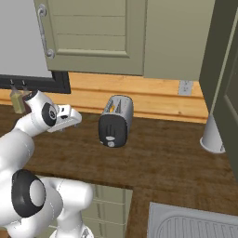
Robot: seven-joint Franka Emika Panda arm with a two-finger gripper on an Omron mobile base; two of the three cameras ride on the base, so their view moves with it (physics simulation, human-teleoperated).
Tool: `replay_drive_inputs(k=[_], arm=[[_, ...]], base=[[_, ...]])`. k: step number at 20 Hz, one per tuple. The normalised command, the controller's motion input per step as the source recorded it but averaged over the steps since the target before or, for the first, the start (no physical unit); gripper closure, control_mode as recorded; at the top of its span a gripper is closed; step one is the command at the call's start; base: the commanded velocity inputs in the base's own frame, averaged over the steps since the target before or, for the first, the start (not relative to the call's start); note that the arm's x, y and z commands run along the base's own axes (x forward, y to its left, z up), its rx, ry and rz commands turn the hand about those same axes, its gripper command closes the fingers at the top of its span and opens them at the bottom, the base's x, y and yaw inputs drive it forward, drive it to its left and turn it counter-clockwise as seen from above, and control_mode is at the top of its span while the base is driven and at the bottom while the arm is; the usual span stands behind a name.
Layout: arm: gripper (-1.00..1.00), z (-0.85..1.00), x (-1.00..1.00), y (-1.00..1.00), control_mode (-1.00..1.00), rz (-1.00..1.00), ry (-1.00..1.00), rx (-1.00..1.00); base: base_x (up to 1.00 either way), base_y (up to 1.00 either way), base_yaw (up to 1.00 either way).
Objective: Start the toaster. Once the lever pops up, take the bread to the plate on the dining counter.
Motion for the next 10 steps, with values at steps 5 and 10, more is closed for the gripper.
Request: replay_drive_inputs(k=[5,10], arm=[[-1.00,0.00,0.00,0.00,-1.00,0.00,0.00,0.00],[-1.00,0.00,0.00,0.00,-1.00,0.00,0.00,0.00]], base=[[0.00,0.00,0.00],[0.00,0.00,0.00]])
